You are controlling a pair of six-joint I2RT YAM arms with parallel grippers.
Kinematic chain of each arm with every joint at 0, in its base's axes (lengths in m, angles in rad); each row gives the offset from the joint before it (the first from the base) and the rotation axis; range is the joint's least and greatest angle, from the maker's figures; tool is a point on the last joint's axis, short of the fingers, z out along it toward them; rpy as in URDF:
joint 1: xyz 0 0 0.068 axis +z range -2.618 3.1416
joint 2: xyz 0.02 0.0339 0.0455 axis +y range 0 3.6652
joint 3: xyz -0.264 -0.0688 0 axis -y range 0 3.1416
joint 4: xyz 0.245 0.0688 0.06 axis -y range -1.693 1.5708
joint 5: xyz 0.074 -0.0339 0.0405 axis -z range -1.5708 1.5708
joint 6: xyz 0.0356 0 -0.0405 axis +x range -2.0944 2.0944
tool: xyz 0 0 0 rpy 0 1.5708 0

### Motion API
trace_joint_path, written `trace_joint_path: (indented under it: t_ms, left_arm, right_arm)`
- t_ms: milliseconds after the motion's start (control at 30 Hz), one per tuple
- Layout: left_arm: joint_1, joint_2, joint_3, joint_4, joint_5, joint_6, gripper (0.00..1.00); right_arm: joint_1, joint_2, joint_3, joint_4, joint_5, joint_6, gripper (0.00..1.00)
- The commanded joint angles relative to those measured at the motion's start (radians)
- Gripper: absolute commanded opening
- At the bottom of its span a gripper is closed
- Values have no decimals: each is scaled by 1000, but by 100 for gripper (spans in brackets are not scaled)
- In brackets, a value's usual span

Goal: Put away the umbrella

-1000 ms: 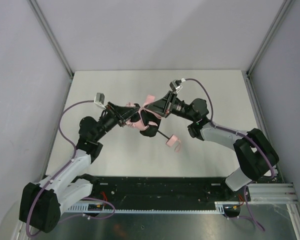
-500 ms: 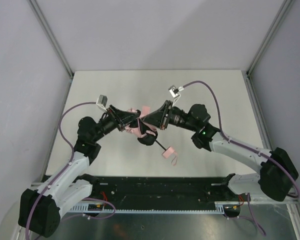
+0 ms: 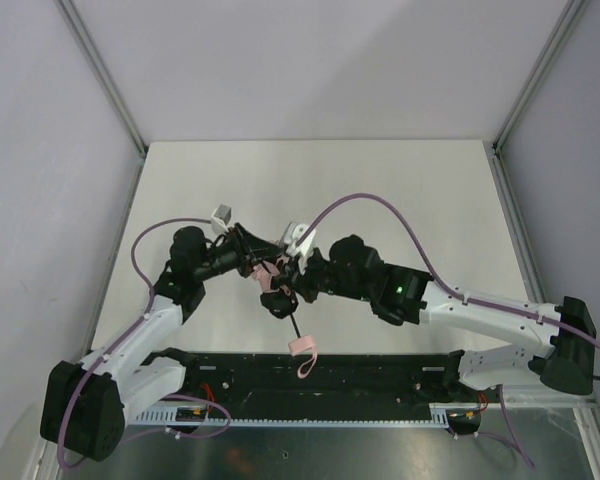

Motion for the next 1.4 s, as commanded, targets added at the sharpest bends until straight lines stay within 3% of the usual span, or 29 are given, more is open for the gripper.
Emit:
trace_joint_path:
  t_ms: [0,367,700,1100,1367]
  left_arm:
    - [15,38,72,-101,-157,80,0]
    - [4,94,131,-252,-187,209,0]
    - [7,164,169,-406,-111,241,0]
    - [30,185,194,-582,3,244,0]
    - [30,192,213,-661,-23,247,0]
  right_arm:
    - [189,16,120,-33,57,-223,0]
    - [265,273,133,30,424,-489,0]
    - [278,479,132,0,538,-700,0]
    - [389,715,131,-9,708,-1004,0]
    - [443,915,168,-4,782,-1073,0]
